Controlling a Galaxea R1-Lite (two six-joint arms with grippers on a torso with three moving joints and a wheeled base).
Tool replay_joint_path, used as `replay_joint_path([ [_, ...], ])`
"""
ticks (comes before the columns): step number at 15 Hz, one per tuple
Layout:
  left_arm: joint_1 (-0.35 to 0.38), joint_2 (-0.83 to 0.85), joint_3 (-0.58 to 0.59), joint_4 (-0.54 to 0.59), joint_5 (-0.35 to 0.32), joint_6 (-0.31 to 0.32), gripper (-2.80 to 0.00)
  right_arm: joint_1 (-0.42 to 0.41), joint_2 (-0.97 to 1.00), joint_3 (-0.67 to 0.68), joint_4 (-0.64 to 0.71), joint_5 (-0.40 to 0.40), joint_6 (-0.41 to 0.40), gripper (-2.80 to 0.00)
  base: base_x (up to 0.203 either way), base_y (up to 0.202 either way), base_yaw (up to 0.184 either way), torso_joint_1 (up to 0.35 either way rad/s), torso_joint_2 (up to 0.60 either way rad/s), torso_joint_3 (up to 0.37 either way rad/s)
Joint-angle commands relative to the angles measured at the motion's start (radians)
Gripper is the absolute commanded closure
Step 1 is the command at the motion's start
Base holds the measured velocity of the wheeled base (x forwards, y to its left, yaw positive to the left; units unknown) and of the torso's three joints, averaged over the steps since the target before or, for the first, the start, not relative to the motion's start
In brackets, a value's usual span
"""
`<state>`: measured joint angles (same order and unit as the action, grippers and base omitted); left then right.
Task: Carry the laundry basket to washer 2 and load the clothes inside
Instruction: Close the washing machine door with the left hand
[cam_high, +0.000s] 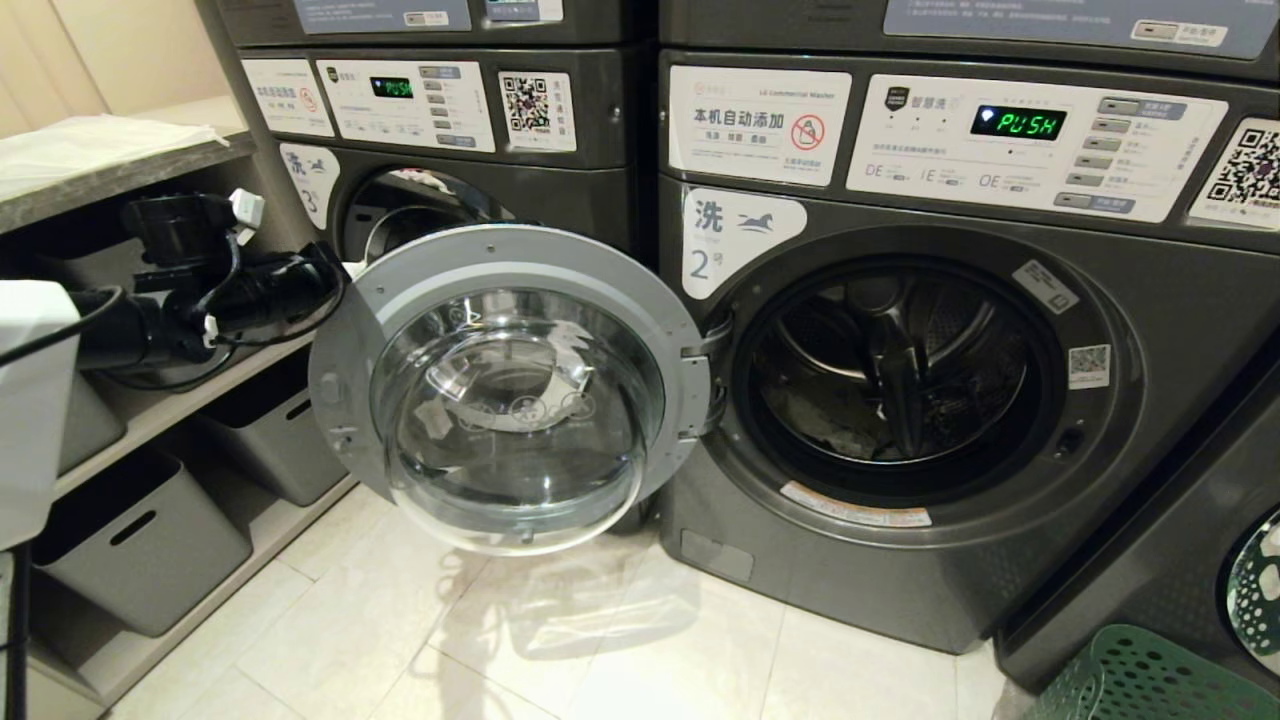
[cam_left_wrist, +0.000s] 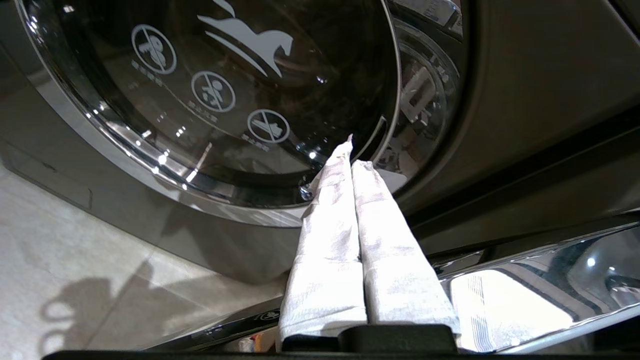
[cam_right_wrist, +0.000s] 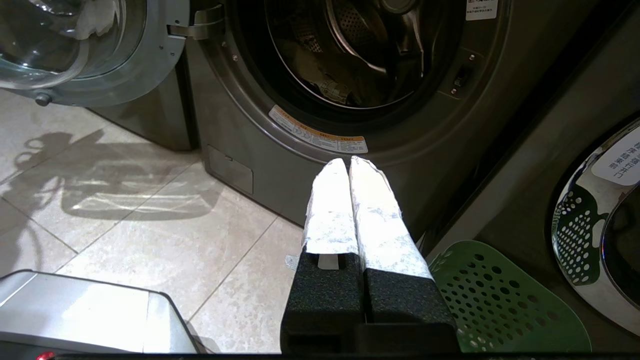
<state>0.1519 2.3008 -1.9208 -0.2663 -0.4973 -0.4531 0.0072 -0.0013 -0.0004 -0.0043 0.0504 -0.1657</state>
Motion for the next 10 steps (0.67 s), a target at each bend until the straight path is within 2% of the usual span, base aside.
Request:
replay_joint_path([
  [1, -0.006, -0.028, 0.014, 0.015, -0.015, -0.012, 0.00, 0.000, 0.001, 0.000, 0.000, 0.002, -0.001, 0.00, 0.000, 0.000, 0.000, 0.000, 0.00, 0.000],
  [4, -0.008, -0.081, 0.096, 0.020, -0.032, -0.014, 0.00, 0.000, 0.001, 0.000, 0.000, 0.000, -0.001, 0.00, 0.000, 0.000, 0.000, 0.000, 0.00, 0.000],
  [7, -0.028, -0.227, 0.278, 0.019, -0.079, -0.018, 0.00, 0.000, 0.001, 0.000, 0.000, 0.002, -0.001, 0.00, 0.000, 0.000, 0.000, 0.000, 0.00, 0.000],
  [10, -0.079, -0.383, 0.441, 0.016, -0.105, -0.026, 0.00, 0.000, 0.001, 0.000, 0.000, 0.000, -0.001, 0.00, 0.000, 0.000, 0.000, 0.000, 0.00, 0.000],
])
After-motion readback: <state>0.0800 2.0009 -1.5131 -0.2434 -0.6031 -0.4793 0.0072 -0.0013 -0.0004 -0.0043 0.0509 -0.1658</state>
